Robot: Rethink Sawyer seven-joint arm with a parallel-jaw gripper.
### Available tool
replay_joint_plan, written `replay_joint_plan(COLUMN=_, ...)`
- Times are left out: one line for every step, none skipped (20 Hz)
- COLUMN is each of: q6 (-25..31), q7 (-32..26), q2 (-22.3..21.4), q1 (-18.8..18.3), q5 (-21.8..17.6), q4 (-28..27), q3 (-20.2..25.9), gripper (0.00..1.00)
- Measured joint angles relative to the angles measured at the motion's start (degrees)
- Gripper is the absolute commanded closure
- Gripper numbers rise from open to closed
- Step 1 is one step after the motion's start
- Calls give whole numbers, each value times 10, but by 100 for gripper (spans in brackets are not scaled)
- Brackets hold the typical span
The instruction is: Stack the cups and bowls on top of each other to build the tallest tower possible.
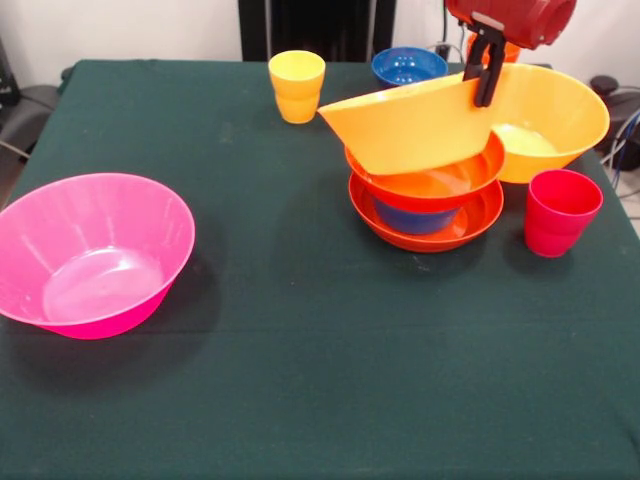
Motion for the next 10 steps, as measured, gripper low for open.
replay_joint_plan(q6=0, q7=0, q2=1, q1=2, q5=0, q4=-2, q3=-2, gripper=100)
replay_joint_plan(q6=0, q7=0, q2=2, q1=3, q5=0, q4=-4, q3=-4, gripper=100)
replay_joint_plan(q6=0, q7=0, q2=3, q1=4, q5=0, q4=-5, q3=-6, gripper=100)
replay_joint_plan(q6=0, q7=0, q2=4, q1=5, q5=0, q4=-7, q3=-7, gripper=100)
replay_joint_plan(q6=0, q7=0, q2=5, q1=6, q5=0, q4=-8, q3=-9, gripper=100)
replay_joint_plan(q6=0, q7=0, q2=7, q1=7, q5=0, q4=-9, q3=-11, gripper=100)
replay_joint_plan(q6=0, q7=0, q2=8, q1=7, q5=0, q4=-10, q3=-12, gripper=100)
replay_joint_plan(q6=0, q7=0, q2=9, q1=8, q5=0, q4=-11, q3=-14, gripper=100)
replay_joint_plan(q6=0, q7=0, q2=11, q1=10, q5=0, q4=-12, q3=-16, gripper=100)
replay_joint_plan(q6=0, q7=0, q2=11, q1=11, q5=0, q4=-13, q3=-16, gripper=100)
